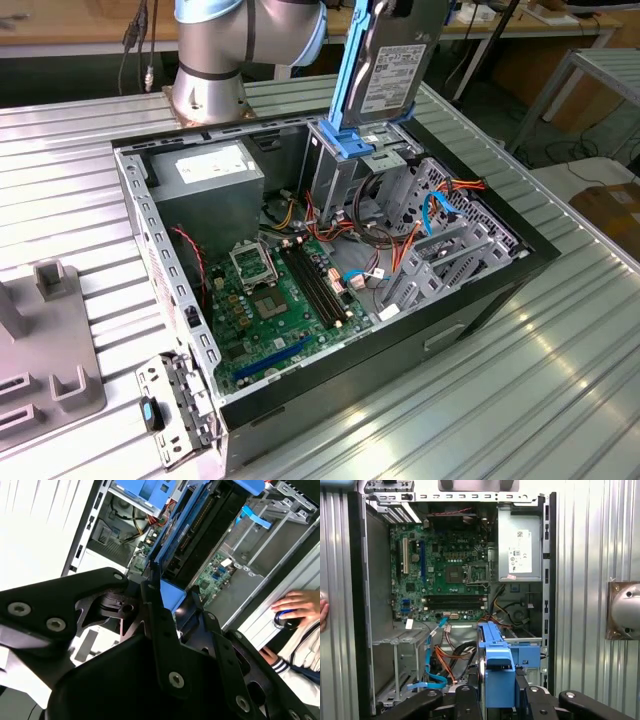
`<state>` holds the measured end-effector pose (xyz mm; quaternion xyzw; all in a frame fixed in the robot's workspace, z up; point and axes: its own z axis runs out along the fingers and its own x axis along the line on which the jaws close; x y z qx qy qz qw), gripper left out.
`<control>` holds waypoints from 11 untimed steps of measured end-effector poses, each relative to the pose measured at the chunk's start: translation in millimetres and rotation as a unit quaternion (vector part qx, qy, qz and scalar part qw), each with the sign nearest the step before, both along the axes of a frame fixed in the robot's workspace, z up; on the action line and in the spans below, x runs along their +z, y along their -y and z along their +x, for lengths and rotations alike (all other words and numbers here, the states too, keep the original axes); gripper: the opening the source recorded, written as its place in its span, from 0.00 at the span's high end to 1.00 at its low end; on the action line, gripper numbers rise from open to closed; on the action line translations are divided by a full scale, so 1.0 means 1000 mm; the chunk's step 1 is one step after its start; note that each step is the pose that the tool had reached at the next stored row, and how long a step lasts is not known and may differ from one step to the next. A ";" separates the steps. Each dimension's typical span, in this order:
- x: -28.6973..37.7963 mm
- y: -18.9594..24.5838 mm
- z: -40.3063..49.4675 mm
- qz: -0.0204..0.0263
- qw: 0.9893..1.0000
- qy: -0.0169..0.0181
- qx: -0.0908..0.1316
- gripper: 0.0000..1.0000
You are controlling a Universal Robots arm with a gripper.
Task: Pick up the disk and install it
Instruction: 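Pick up the disk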
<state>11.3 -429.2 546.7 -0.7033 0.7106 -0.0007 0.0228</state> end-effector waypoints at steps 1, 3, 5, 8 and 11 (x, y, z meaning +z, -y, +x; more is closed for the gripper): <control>0.0000 0.0012 0.0000 0.000 1.000 0.000 0.000 0.63; 0.0000 0.0077 0.0000 0.000 1.000 0.000 0.000 0.63; 0.0000 0.0158 0.0000 0.000 1.000 0.000 0.000 0.63; 0.0000 0.0292 0.0000 0.000 1.000 0.000 0.000 0.63; 0.0000 0.0471 0.0000 0.000 1.000 0.000 0.000 0.63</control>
